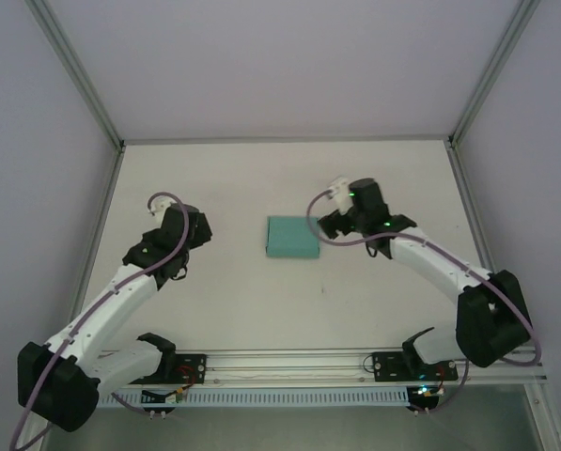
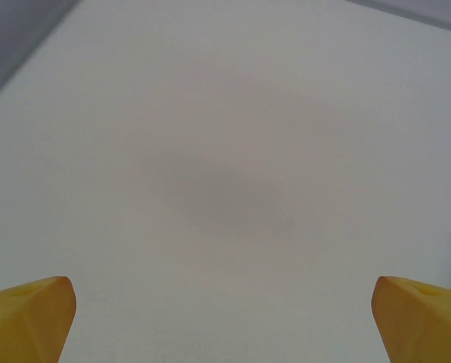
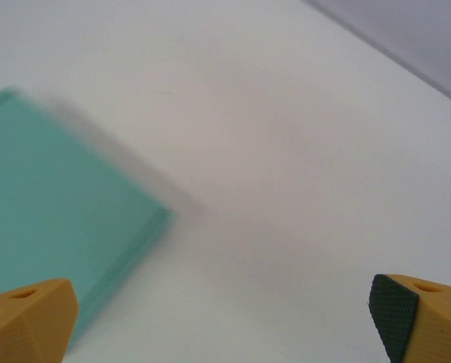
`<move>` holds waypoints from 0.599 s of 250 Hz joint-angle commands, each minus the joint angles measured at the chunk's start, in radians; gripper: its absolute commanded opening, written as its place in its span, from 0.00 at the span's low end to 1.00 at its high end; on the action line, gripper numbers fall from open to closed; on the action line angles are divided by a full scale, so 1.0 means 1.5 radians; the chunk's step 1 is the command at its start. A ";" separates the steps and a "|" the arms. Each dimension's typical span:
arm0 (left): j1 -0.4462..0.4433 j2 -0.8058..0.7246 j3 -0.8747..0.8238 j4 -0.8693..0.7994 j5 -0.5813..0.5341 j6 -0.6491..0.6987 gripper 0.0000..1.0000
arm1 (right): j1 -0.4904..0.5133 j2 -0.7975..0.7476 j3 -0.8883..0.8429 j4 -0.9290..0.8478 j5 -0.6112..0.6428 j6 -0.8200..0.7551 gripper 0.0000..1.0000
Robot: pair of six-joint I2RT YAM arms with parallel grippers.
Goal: Assemble paper box
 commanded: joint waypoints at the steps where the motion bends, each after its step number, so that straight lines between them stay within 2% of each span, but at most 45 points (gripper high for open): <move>1: 0.070 0.016 -0.074 0.196 -0.048 0.082 1.00 | -0.097 -0.034 -0.083 0.166 0.004 0.205 1.00; 19: 0.105 0.033 -0.134 0.328 -0.054 0.132 1.00 | -0.156 -0.037 -0.126 0.213 -0.034 0.256 1.00; 33: 0.126 0.050 -0.186 0.448 -0.051 0.170 1.00 | -0.170 -0.031 -0.172 0.294 -0.025 0.234 1.00; 47: 0.148 0.078 -0.236 0.572 -0.008 0.201 1.00 | -0.174 -0.008 -0.220 0.414 0.013 0.218 1.00; 54: 0.155 0.097 -0.256 0.627 0.010 0.208 1.00 | -0.174 -0.011 -0.213 0.392 0.033 0.233 1.00; 70: 0.156 0.148 -0.283 0.717 0.045 0.224 1.00 | -0.185 -0.006 -0.222 0.428 0.005 0.229 1.00; 85: 0.158 0.202 -0.285 0.778 0.066 0.239 1.00 | -0.185 -0.012 -0.228 0.432 0.006 0.231 1.00; 98: 0.160 0.222 -0.274 0.784 0.084 0.238 1.00 | -0.187 -0.026 -0.244 0.444 0.022 0.241 1.00; 114: 0.165 0.275 -0.277 0.862 0.088 0.250 1.00 | -0.190 -0.050 -0.268 0.448 0.024 0.247 1.00; 125: 0.177 0.322 -0.272 0.907 0.119 0.258 1.00 | -0.190 -0.069 -0.286 0.453 0.013 0.242 1.00; 139: 0.184 0.323 -0.235 0.812 0.189 0.263 1.00 | -0.191 -0.083 -0.314 0.469 0.008 0.231 1.00; 150: 0.189 0.363 -0.231 0.862 0.213 0.275 1.00 | -0.192 -0.075 -0.344 0.509 0.019 0.234 1.00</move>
